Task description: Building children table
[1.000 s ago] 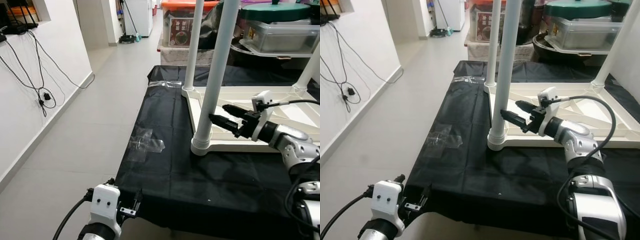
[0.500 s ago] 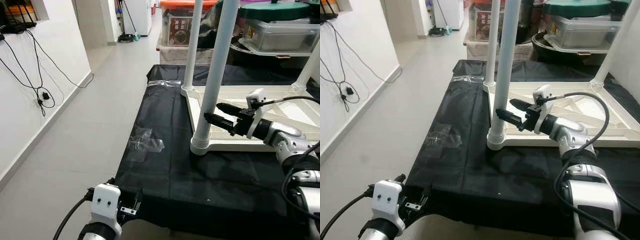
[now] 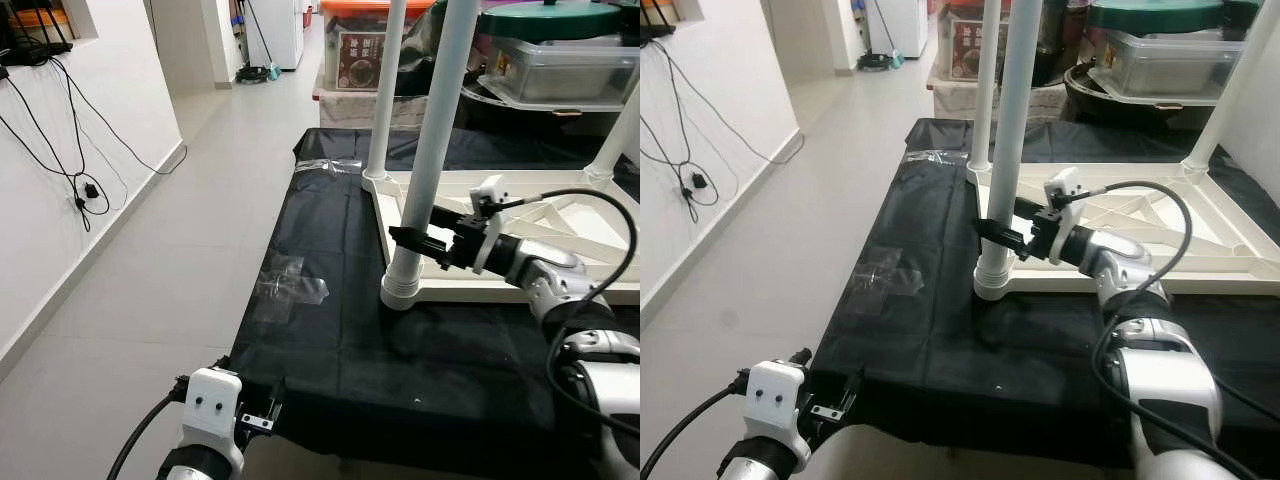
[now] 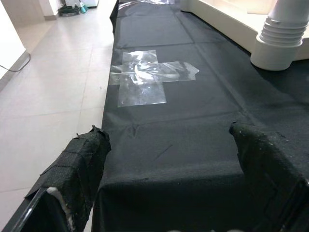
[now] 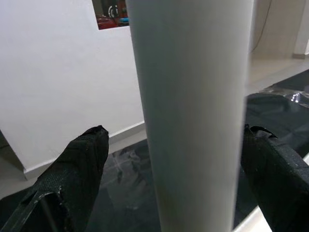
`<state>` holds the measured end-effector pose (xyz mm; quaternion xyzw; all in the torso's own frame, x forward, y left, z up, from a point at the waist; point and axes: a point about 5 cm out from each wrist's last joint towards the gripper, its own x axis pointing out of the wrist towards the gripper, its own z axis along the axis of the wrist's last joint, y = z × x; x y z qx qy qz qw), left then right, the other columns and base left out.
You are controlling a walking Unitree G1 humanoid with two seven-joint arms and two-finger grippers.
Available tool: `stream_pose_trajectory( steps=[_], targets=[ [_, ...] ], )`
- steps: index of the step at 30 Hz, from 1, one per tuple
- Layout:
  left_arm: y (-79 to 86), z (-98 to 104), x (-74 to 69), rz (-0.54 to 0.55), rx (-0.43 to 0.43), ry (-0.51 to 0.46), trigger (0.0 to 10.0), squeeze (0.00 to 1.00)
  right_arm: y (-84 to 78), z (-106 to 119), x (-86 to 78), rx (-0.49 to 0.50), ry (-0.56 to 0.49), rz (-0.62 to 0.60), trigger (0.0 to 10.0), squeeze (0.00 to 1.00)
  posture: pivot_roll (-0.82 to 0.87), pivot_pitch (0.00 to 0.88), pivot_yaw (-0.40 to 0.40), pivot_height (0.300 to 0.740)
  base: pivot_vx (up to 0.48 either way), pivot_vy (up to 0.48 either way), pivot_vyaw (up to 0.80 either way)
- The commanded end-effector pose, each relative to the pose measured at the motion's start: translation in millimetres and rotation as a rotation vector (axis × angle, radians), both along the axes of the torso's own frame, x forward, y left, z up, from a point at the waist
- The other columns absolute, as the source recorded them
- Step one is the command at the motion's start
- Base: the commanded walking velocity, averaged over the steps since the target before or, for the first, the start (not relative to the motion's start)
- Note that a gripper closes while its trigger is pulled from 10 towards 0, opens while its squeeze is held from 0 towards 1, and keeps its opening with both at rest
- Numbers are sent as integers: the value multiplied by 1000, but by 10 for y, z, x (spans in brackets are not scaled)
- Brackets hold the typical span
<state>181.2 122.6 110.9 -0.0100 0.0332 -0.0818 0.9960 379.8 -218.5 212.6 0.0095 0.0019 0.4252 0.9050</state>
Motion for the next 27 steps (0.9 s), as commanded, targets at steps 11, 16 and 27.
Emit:
stream_pose_trajectory(
  steps=[11, 16, 27],
  targets=[
    [19, -20, -1, 6, 15, 11, 10000, 0, 181, 28, 64, 23, -1, 17, 10000, 0, 109, 55, -13, 740, 0, 0, 0],
    [13, -15, 2, 7, 15, 10, 10000, 0, 270, 58, 89, 27, -12, 34, 10000, 0, 111, 56, -16, 740, 0, 0, 0],
    [8, -13, 0, 8, 13, 9, 10000, 0, 337, 81, 115, 24, -19, 30, 10000, 0, 112, 57, -18, 740, 0, 0, 0]
  ],
)
